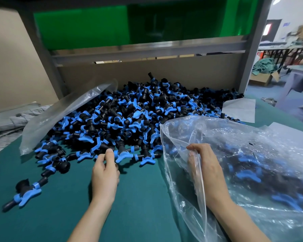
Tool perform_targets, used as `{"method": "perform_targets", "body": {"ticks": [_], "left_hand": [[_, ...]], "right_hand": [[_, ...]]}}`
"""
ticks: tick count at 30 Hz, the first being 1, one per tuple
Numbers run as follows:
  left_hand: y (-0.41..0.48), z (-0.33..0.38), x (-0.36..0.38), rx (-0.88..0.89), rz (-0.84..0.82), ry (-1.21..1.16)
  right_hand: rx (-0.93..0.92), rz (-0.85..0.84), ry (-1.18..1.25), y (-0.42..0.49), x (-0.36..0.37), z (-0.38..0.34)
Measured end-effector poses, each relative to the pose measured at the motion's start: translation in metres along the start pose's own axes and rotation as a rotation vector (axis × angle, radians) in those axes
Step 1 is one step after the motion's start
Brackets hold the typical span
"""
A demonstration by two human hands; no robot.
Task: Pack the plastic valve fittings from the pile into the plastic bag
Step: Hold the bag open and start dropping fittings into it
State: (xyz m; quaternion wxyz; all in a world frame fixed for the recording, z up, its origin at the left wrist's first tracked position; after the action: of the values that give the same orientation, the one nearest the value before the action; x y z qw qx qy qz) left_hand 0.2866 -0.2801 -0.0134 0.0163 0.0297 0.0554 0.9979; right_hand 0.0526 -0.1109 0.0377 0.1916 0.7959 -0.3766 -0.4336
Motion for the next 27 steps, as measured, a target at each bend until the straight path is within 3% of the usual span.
{"method": "perform_targets", "body": {"ticks": [7, 13, 20, 23, 27], "left_hand": [[-0.004, 0.003, 0.01, 0.016, -0.068, 0.004], [-0.014, -0.013, 0.035, -0.338, -0.178, -0.654], [-0.016, -0.026, 0.042, -0.526, -0.172, -0.79], [-0.015, -0.024, 0.04, -0.478, -0.173, -0.759], [-0.013, -0.01, 0.038, -0.172, -0.175, -0.395]], "right_hand": [[-0.002, -0.004, 0.006, 0.0, 0.0, -0.001], [-0.001, -0.005, 0.007, -0.001, -0.001, -0.002], [0.015, -0.007, -0.005, 0.0, 0.001, 0.001], [0.017, -0.014, -0.021, 0.001, 0.002, 0.002], [0.012, -0.006, -0.001, 0.0, 0.001, 0.001]]}}
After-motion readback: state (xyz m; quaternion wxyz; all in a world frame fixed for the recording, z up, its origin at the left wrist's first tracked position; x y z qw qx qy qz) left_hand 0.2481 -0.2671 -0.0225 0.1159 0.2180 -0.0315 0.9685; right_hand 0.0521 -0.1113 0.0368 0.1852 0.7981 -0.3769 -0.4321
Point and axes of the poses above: each hand's wrist, its own y-axis towards the middle knuckle, its own x-axis out of the palm, z = x × y, the point moved 8 cm from there along y, towards the middle knuckle, and after that the axes turned 7 degrees about -y, right-handed, at the moved point
